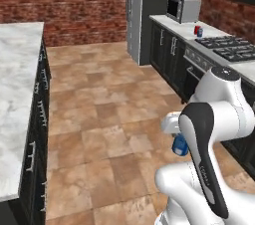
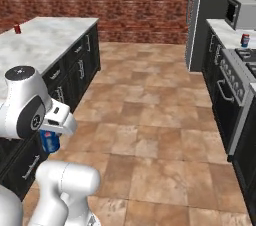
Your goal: Four empty soda cans are scattered around the kitchen. Gather all the cans and cluster them next to the stove for recycling.
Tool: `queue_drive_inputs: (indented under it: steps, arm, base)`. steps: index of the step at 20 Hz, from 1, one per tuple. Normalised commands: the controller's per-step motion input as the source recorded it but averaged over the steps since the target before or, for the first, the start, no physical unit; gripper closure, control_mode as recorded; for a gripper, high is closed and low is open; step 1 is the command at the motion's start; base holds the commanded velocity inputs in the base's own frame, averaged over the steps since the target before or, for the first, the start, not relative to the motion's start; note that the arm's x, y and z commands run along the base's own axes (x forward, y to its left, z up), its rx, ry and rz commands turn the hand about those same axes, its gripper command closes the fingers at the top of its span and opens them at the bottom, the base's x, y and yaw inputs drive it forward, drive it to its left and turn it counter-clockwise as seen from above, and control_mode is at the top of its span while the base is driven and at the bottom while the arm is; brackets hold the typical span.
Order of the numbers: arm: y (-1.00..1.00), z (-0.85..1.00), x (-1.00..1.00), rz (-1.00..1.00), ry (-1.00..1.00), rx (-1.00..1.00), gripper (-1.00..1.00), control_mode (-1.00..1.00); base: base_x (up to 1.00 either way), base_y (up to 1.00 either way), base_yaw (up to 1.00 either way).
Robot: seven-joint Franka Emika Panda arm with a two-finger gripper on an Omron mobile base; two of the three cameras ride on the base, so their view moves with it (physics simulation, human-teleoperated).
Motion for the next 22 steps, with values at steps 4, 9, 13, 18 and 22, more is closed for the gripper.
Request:
queue_drive_inputs:
  steps: [4,9,13,18,22]
  arm:
    - [0.00,0.00,0.00,0.00,0.00,0.00,1.00,1.00]
    - [0.00,0.00,0.00,0.00,0.00,0.00,1.00,1.00]
    - [0.00,0.00,0.00,0.00,0.00,0.00,1.00,1.00]
    - [0.00,0.00,0.00,0.00,0.00,0.00,1.00,1.00]
    - [0.00,0.00,0.00,0.00,0.00,0.00,1.00,1.00]
  base:
    - [1.00,-0.18,-0.16]
    - [1.00,-0.12,-0.17]
    - [1.00,-0.13,-0.17]
    - [1.00,-0.11,-0.17]
    - [1.00,-0.12,-0.17]
